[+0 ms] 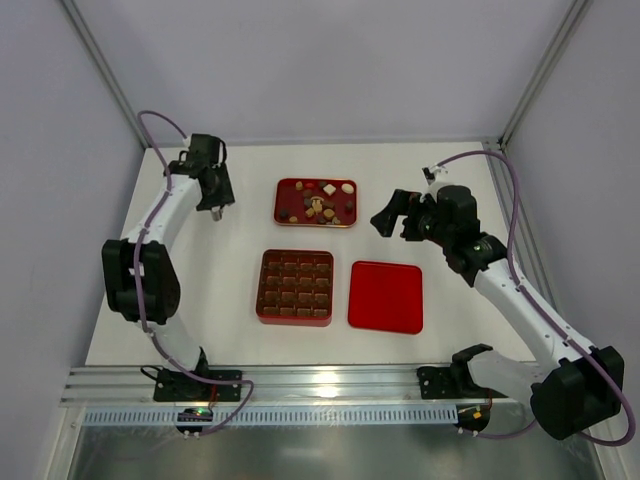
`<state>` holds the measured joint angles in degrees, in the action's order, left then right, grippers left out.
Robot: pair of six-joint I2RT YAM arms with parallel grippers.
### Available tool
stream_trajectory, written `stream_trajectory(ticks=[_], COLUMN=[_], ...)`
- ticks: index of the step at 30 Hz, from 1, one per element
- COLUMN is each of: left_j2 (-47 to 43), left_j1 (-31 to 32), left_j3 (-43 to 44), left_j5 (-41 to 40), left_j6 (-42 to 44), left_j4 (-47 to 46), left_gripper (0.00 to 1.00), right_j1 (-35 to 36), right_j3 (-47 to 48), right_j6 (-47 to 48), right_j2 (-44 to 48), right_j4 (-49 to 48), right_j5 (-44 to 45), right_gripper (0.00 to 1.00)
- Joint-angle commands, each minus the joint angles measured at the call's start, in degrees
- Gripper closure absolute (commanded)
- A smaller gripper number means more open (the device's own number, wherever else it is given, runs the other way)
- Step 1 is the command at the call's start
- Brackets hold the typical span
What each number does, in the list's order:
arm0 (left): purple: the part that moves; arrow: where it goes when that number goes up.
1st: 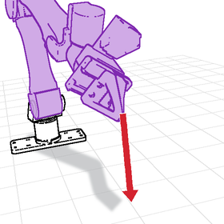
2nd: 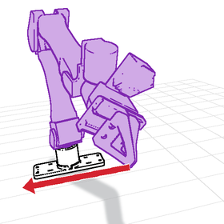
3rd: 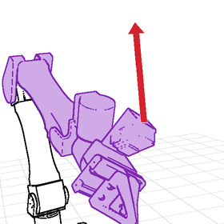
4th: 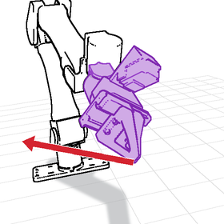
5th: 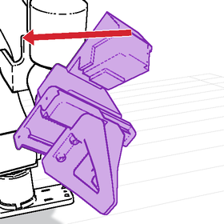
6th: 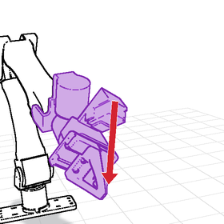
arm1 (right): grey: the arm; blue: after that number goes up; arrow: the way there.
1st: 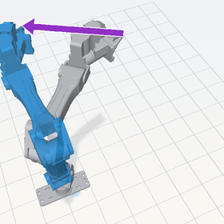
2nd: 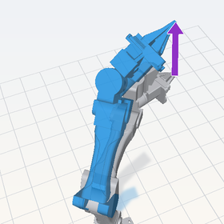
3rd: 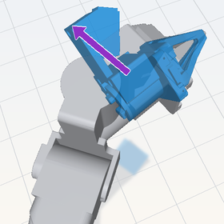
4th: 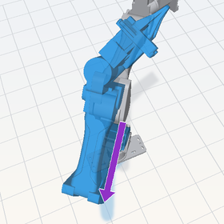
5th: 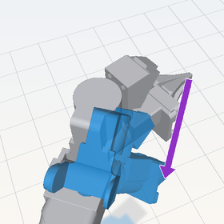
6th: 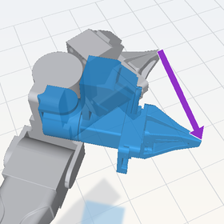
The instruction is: Pack the chocolate
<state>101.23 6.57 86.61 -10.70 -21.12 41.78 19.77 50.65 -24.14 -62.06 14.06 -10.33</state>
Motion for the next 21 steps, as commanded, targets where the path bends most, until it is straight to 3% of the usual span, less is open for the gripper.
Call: stream_trajectory(ticks=[1, 9, 11, 21], left_j2=[-3.4, -5.34, -4.73, -0.86], left_j1=[1.34, 7.31, 9.07, 17.33], left_j3=[1.9, 7.33, 8.48, 15.43], left_j5=[-1.43, -1.87, -1.69, -0.73], left_j6=[-0.85, 0.21, 0.03, -1.55], left_j4=[4.36, 9.54, 10.95, 13.94], left_gripper=[0.5, 0.52, 0.56, 0.57], right_j1=[0.09, 0.09, 0.09, 0.09], right_j3=[1.47, 1.29, 1.11, 0.76], right_j6=[-0.47, -0.47, -0.56, -0.38], right_j2=[-0.34, -0.78, -0.78, -0.34], right_j4=[-2.46, -2.38, -2.38, -1.94], right_j5=[-0.4, -0.22, -0.04, 0.57], right_gripper=[0.0, 0.0, 0.0, 0.0])
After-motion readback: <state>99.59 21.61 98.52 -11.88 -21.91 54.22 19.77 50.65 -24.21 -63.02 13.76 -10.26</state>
